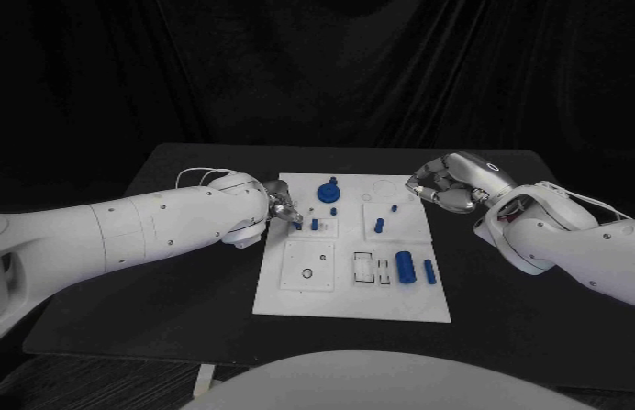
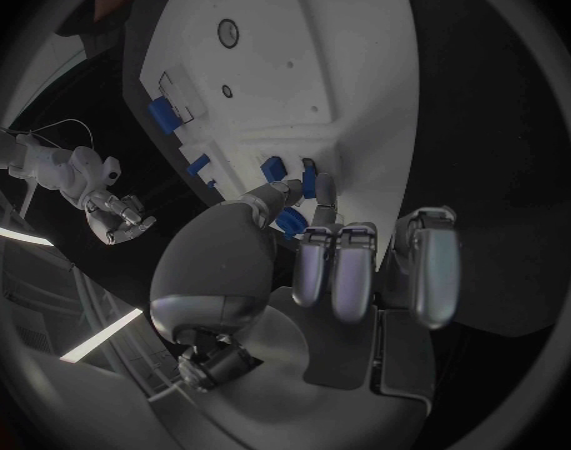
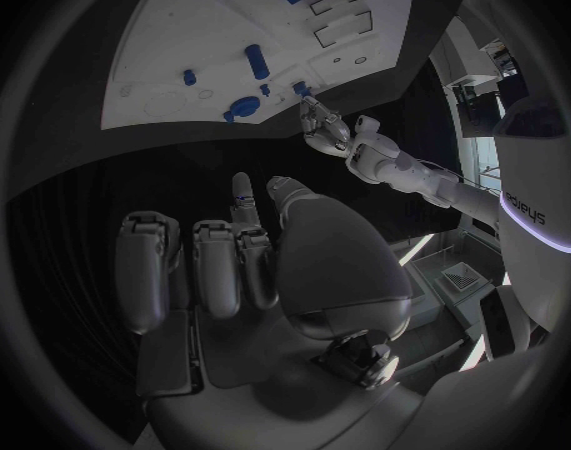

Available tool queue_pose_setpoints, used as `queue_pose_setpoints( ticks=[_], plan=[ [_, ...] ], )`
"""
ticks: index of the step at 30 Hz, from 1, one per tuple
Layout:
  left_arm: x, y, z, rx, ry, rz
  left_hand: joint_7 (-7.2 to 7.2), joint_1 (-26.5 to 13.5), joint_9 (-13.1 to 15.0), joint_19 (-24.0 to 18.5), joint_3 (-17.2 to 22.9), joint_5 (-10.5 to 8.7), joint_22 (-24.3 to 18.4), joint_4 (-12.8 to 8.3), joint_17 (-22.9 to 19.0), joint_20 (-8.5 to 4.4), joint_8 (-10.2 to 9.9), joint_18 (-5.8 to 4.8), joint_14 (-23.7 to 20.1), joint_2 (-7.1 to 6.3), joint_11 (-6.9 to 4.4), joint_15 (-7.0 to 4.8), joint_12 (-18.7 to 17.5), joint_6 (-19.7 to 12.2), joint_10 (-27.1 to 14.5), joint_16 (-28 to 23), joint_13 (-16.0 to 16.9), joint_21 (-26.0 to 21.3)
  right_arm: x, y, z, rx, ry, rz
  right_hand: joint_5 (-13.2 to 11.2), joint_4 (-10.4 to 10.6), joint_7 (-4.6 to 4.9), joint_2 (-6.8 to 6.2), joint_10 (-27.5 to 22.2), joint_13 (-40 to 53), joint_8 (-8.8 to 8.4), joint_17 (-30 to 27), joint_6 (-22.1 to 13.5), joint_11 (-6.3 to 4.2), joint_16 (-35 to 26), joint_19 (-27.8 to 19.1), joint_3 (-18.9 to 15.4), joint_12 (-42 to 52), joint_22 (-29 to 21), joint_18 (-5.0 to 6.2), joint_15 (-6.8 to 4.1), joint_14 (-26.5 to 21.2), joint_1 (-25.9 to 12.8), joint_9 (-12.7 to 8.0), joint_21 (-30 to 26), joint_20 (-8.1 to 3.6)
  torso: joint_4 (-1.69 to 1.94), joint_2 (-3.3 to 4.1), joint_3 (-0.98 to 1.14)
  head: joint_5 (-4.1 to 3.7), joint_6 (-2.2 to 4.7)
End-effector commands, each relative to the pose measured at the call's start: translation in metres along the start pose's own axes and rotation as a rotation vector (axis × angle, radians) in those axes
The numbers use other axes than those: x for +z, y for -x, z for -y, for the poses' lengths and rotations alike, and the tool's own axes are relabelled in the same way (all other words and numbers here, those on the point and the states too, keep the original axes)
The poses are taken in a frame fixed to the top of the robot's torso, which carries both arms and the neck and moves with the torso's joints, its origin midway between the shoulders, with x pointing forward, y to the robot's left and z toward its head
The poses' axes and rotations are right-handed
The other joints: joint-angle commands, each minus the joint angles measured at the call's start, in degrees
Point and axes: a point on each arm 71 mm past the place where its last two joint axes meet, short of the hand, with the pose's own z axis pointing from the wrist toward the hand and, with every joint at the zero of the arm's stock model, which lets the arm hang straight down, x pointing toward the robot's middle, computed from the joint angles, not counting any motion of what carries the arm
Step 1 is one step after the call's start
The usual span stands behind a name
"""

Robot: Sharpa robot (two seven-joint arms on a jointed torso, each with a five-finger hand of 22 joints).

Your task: Assemble the parts on the task board

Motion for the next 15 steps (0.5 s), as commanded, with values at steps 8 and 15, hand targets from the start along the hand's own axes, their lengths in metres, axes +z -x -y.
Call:
queue_pose_setpoints(
  ticks=[8,15],
  plan=[
    [0.0013,-0.0053,-0.0006,0.007,-0.013,-0.023,-0.41,-0.4,0.1,-0.2,-0.1,-0.37,11.8,0.4,15.1,-0.47,0.4,0.76,5.9,0.08,-0.43,-0.32,0.2,0.2,6.0,0.2,15.1,-0.3,-0.0006,-0.0008,0.0011,0.000,-0.016,-0.001,0.3,-0.2,0.13,0.04,6.0,15.1,-0.37,6.2,0.0,0.24,-0.2,2.9,0.3,0.2,12.6,0.50,0.30,4.4,0.6,-0.1,-0.4,0.18,0.02,0.03,0.00,-0.09,0.01],
    [0.0015,-0.0063,-0.0016,0.009,-0.010,-0.028,-0.41,-0.4,0.1,-0.2,-0.1,-0.37,11.8,0.4,15.1,-0.47,0.4,0.77,5.9,0.09,-0.43,-0.32,0.2,0.1,6.0,0.2,15.1,-0.4,-0.0005,-0.0014,0.0008,0.001,-0.017,-0.003,0.3,-0.2,0.13,0.04,6.0,15.1,-0.37,6.2,0.0,0.24,-0.2,2.9,0.3,0.2,12.6,0.50,0.30,4.4,0.6,-0.1,-0.4,0.18,0.00,0.05,-0.01,-0.07,0.01]
  ],
)
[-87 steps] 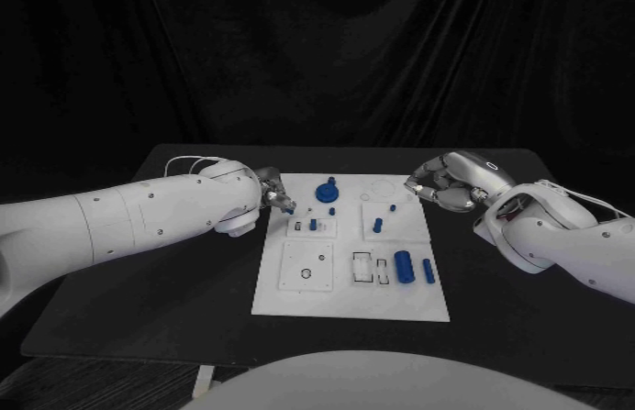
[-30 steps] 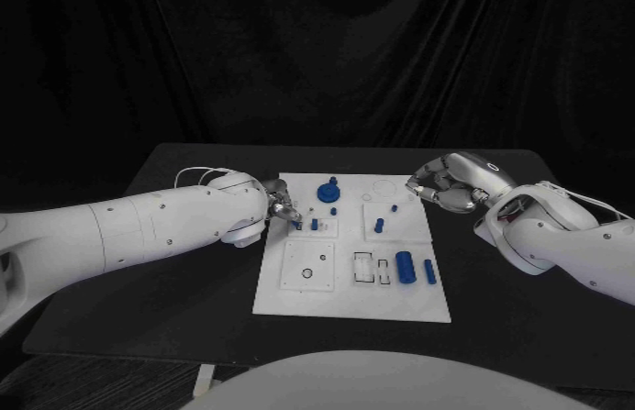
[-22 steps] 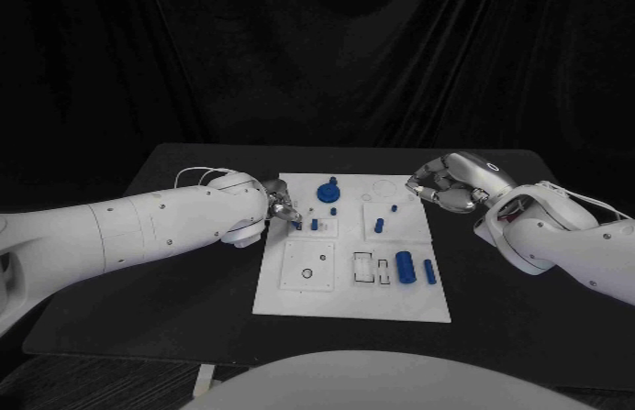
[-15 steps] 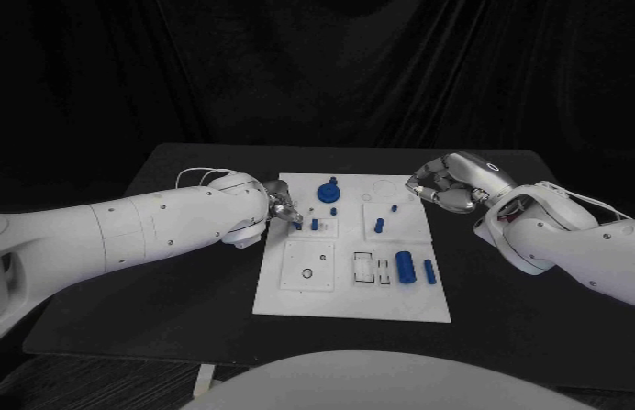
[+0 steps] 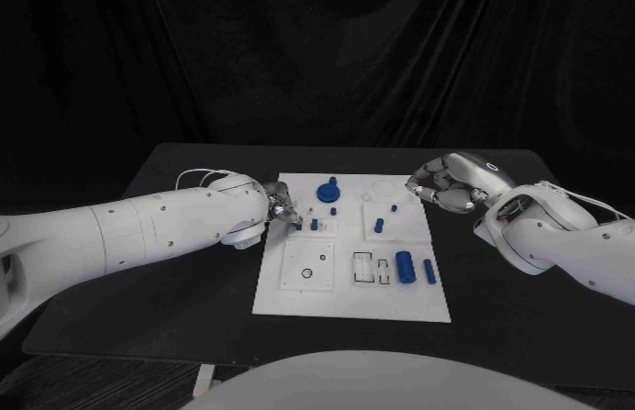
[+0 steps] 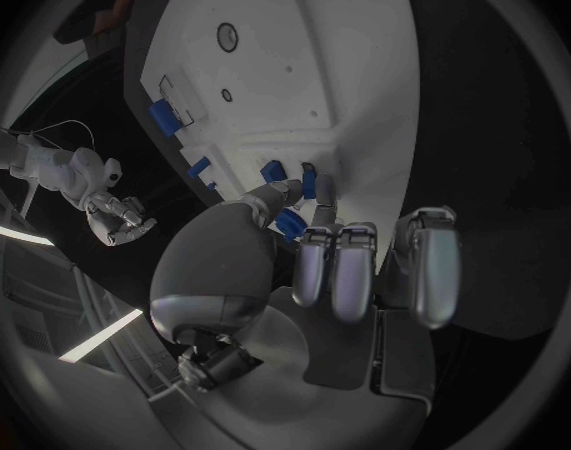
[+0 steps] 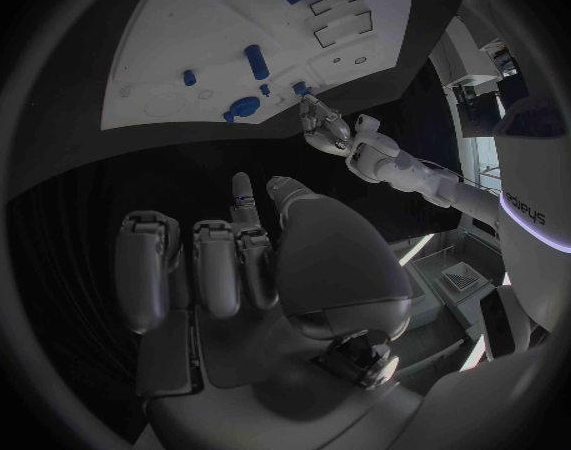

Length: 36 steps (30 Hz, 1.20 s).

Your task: Assemble the parts on the task board

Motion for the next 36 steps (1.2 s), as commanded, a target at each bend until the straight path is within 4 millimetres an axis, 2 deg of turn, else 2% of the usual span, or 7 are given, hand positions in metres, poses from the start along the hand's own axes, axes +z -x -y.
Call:
queue_pose_setpoints(
  ticks=[1,23,36],
  plan=[
    [0.0006,-0.0045,-0.0007,0.008,-0.005,-0.022,-0.37,-0.4,0.1,0.0,0.1,-0.38,11.8,0.2,15.1,-0.26,0.4,0.79,5.9,0.11,-0.43,-0.32,0.2,0.0,6.0,0.2,15.1,-0.4,-0.0004,-0.0013,0.0010,0.001,-0.016,-0.003,0.3,-0.1,0.13,0.04,6.0,15.1,-0.37,6.2,0.0,0.23,-0.2,2.9,0.1,0.2,12.6,0.50,0.30,4.4,0.6,-0.1,-0.2,0.18,-0.01,0.02,0.00,0.05,0.01],
    [-0.0006,-0.0051,-0.0032,0.001,-0.012,-0.015,-0.45,0.1,0.2,-0.1,0.4,-0.07,11.8,-0.3,15.1,-0.30,0.4,0.80,5.9,0.08,-0.49,-0.35,0.2,-0.1,6.0,0.2,15.1,-0.5,-0.0007,-0.0029,0.0018,0.001,-0.021,-0.007,0.4,-0.1,0.16,-0.01,6.0,15.1,-0.46,6.2,0.0,0.26,-0.2,2.9,0.1,0.2,12.6,0.50,0.31,4.4,0.7,-0.1,-0.2,0.18,0.00,-0.01,0.00,0.20,0.01],
    [-0.0020,-0.0045,-0.0065,-0.002,-0.015,-0.013,-0.54,1.0,0.4,-0.3,0.7,-0.06,11.7,-1.3,15.1,-0.36,0.7,0.86,5.9,-0.29,-0.56,-0.40,0.2,-0.1,6.0,0.2,15.1,-0.8,-0.0006,-0.0031,0.0023,0.001,-0.024,-0.009,0.4,-0.1,0.17,-0.01,6.0,15.1,-0.54,6.2,-0.1,0.27,-0.2,2.9,0.2,0.2,12.6,0.50,0.32,4.4,0.7,-0.1,-0.2,0.19,0.00,-0.02,0.01,0.37,0.01]
  ],
)
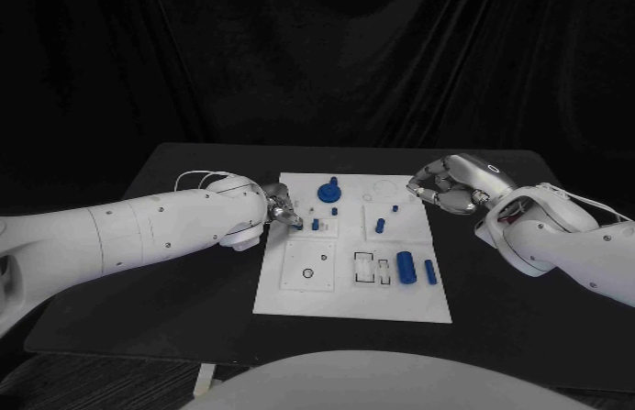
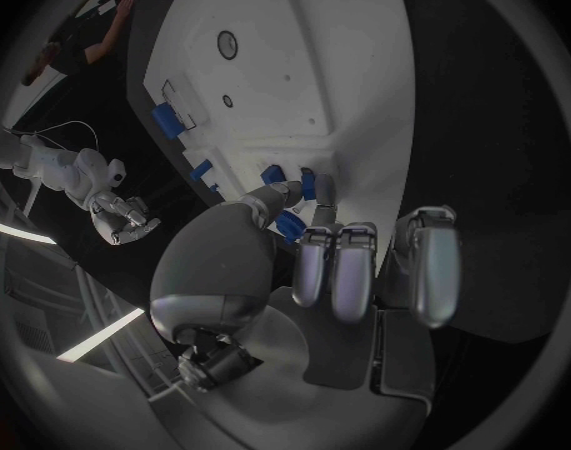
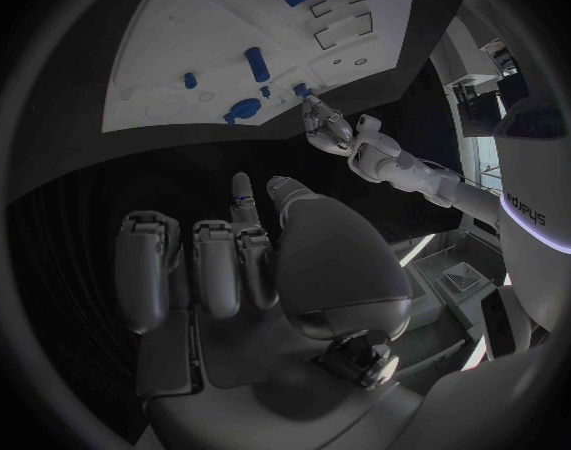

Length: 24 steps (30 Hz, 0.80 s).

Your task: Assemble the parts on the task board

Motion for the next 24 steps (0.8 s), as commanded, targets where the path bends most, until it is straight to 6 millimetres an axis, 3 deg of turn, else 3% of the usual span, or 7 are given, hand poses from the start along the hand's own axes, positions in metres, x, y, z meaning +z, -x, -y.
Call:
queue_pose_setpoints(
  ticks=[1,21,24],
  plan=[
    [-0.0002,-0.0023,-0.0020,0.002,-0.003,-0.008,-0.35,0.7,0.2,-0.2,0.2,0.17,11.7,-0.8,15.1,-0.30,0.4,0.87,6.0,-0.06,-0.55,-0.40,0.2,0.0,6.0,0.2,15.1,-0.3,-0.0002,-0.0013,0.0015,0.000,-0.019,-0.005,0.4,-0.1,0.17,-0.01,6.0,15.1,-0.32,6.2,-0.1,0.27,-0.2,2.9,0.2,0.2,12.5,0.49,0.32,4.4,0.7,-0.1,-0.2,0.19,-0.01,0.01,0.00,0.09,0.01],
    [-0.0002,-0.0032,-0.0016,0.008,-0.009,-0.020,-0.37,1.2,0.3,-0.5,0.3,-0.34,11.6,-1.4,15.1,-0.33,0.6,0.96,6.0,-0.35,-0.57,-0.42,0.2,0.0,6.0,0.2,15.1,-0.7,0.0000,-0.0020,0.0019,0.000,-0.022,-0.010,0.4,-0.1,0.19,0.01,6.0,15.1,-0.44,6.1,-0.2,0.28,-0.2,2.8,0.2,0.2,12.5,0.51,0.33,4.3,0.7,-0.1,-0.3,0.19,0.00,0.00,0.01,0.04,0.01],
    [0.0004,-0.0034,-0.0006,0.009,-0.011,-0.021,-0.26,1.1,0.3,-0.6,0.2,-1.18,11.5,-1.3,15.1,-0.31,0.5,0.99,6.0,-0.27,-0.49,-0.39,0.2,-0.2,6.0,0.2,15.1,-0.9,0.0000,-0.0021,0.0019,0.000,-0.022,-0.010,0.4,-0.1,0.19,0.01,6.0,15.1,-0.45,6.1,-0.2,0.28,-0.2,2.8,0.2,0.2,12.5,0.52,0.33,4.3,0.7,-0.1,-0.3,0.19,-0.01,-0.01,0.00,0.02,0.01]
  ],
)
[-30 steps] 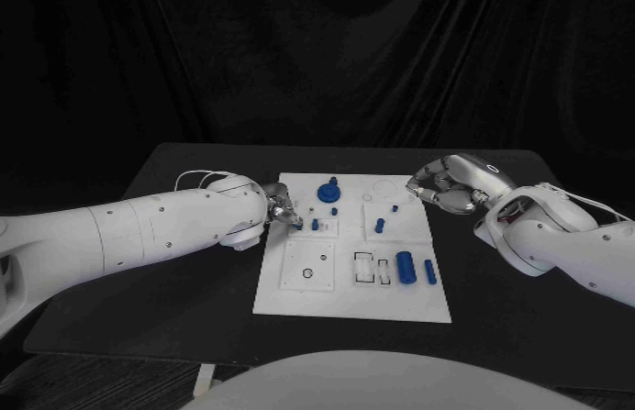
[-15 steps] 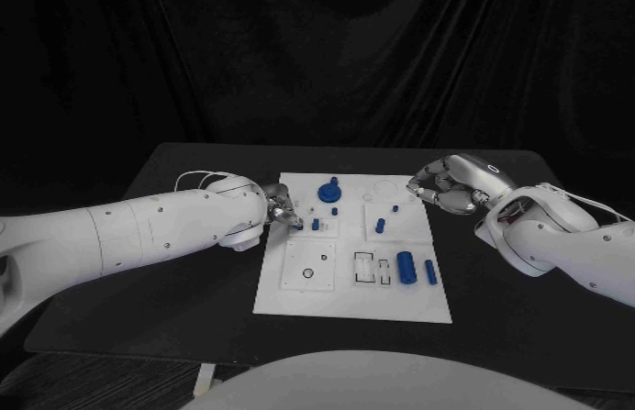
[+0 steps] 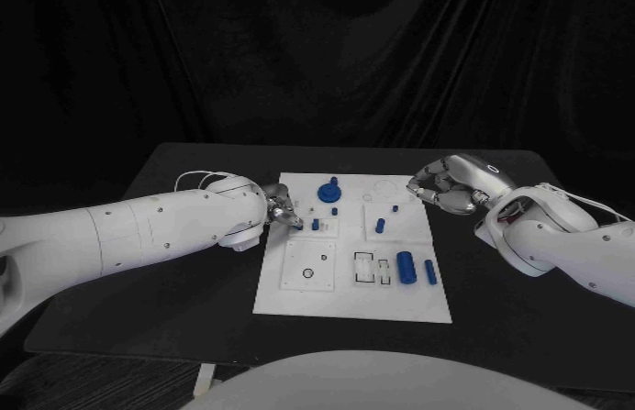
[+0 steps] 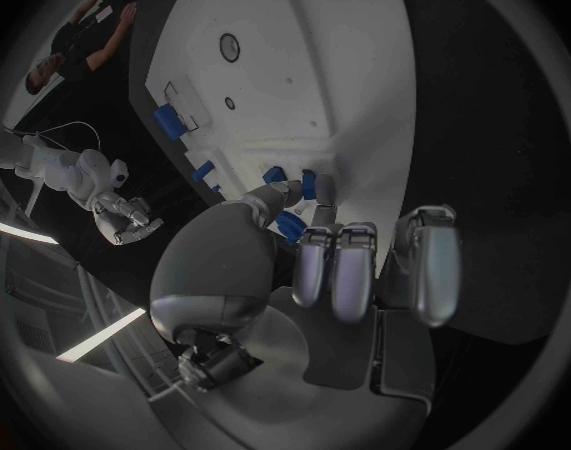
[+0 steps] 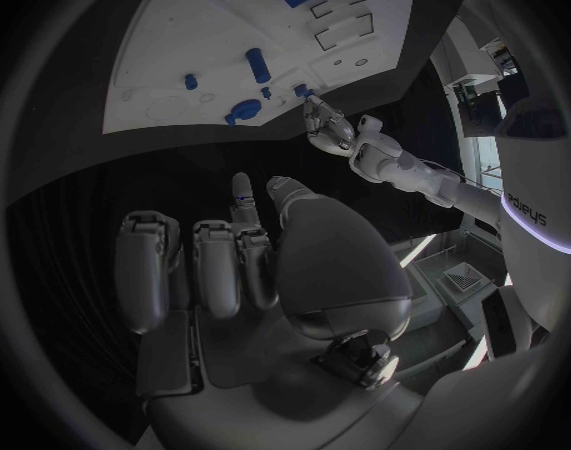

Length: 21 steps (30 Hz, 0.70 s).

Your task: Assemble the parts on the task board

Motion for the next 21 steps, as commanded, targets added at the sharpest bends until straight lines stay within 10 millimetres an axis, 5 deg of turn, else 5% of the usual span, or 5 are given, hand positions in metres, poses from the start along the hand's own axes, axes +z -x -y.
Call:
queue_pose_setpoints(
  ticks=[1,7,9,21],
  plan=[
    [0.0010,-0.0028,-0.0002,0.008,-0.002,-0.016,-0.17,0.3,0.1,-0.4,0.3,-2.34,11.5,-0.8,15.1,-0.01,0.3,1.00,5.9,0.25,-0.31,-0.34,0.2,-0.4,6.1,0.2,15.1,-0.5,-0.0004,-0.0014,0.0014,0.000,-0.018,-0.007,0.4,-0.1,0.19,0.01,6.0,15.1,-0.18,6.1,-0.2,0.28,-0.2,2.8,0.2,0.2,12.5,0.52,0.33,4.3,0.7,-0.1,-0.3,0.20,0.00,0.01,0.01,0.01,0.01],
    [0.0020,-0.0031,0.0013,0.010,-0.002,-0.019,0.06,-1.1,-0.5,-0.6,-2.0,-7.79,11.4,0.9,15.1,0.16,-0.1,1.05,5.9,0.64,-0.08,-0.14,0.2,-0.6,6.1,0.2,15.1,-0.8,-0.0006,-0.0014,0.0014,0.000,-0.018,-0.007,0.4,-0.1,0.20,0.02,6.0,15.1,-0.20,6.0,-0.2,0.29,-0.2,2.8,0.2,0.2,12.5,0.53,0.34,4.3,0.7,-0.1,-0.3,0.20,0.00,0.01,0.00,-0.01,0.01],
    [0.0023,-0.0031,0.0013,0.011,0.001,-0.020,0.26,-1.8,-1.2,-0.7,-3.8,-11.88,11.4,2.2,15.1,0.32,-0.6,1.08,5.9,0.92,0.10,0.00,0.2,-0.7,6.1,0.2,15.1,-1.0,-0.0007,-0.0014,0.0015,0.000,-0.019,-0.007,0.4,-0.1,0.20,0.02,6.0,15.1,-0.20,6.0,-0.2,0.29,-0.2,2.8,0.2,0.2,12.5,0.53,0.34,4.3,0.7,-0.1,-0.3,0.20,-0.01,0.01,0.00,-0.05,0.01],
    [0.0033,-0.0035,-0.0007,0.020,0.020,-0.036,1.21,-4.9,-3.7,-0.8,-12.3,-18.99,11.3,7.9,15.1,0.97,-1.9,1.17,5.9,1.52,0.94,0.72,0.2,-0.9,6.1,0.2,15.1,-1.4,-0.0010,-0.0017,0.0015,0.001,-0.019,-0.007,0.4,-0.1,0.21,0.01,6.0,15.1,-0.24,6.0,-0.2,0.30,-0.2,2.8,0.3,0.2,12.5,0.52,0.34,4.3,0.8,-0.1,-0.3,0.20,-0.02,0.01,0.00,-0.03,0.01]
  ],
)
